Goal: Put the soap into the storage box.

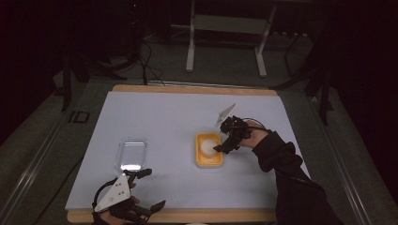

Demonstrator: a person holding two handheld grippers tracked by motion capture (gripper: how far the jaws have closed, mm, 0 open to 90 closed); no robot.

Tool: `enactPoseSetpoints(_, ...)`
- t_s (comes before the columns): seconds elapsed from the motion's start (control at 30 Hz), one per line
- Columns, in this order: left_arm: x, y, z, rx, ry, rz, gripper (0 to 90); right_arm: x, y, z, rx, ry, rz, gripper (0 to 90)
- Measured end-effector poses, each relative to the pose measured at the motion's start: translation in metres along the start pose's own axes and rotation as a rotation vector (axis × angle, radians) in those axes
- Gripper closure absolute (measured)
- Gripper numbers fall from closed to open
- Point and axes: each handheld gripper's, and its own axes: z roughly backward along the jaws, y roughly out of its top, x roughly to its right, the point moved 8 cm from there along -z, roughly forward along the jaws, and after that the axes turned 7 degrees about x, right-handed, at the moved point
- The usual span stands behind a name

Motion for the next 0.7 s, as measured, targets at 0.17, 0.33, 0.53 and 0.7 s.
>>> enactPoseSetpoints(0.17,0.0,0.0,-0.001,0.0,0.0,0.001,0.1,0.0,-0.006,-0.001,0.009,-0.014,-0.051,10.5)
enactPoseSetpoints(0.33,0.0,0.0,0.0,0.001,-0.002,0.002,0.1,0.003,-0.012,-0.002,0.034,-0.04,-0.118,10.7)
enactPoseSetpoints(0.53,0.0,0.0,0.0,0.001,-0.004,0.003,0.1,0.004,-0.021,-0.001,0.052,-0.075,-0.151,10.8)
enactPoseSetpoints(0.7,0.001,0.0,0.0,0.002,-0.005,0.006,0.1,0.003,-0.029,0.002,0.067,-0.107,-0.163,10.5)
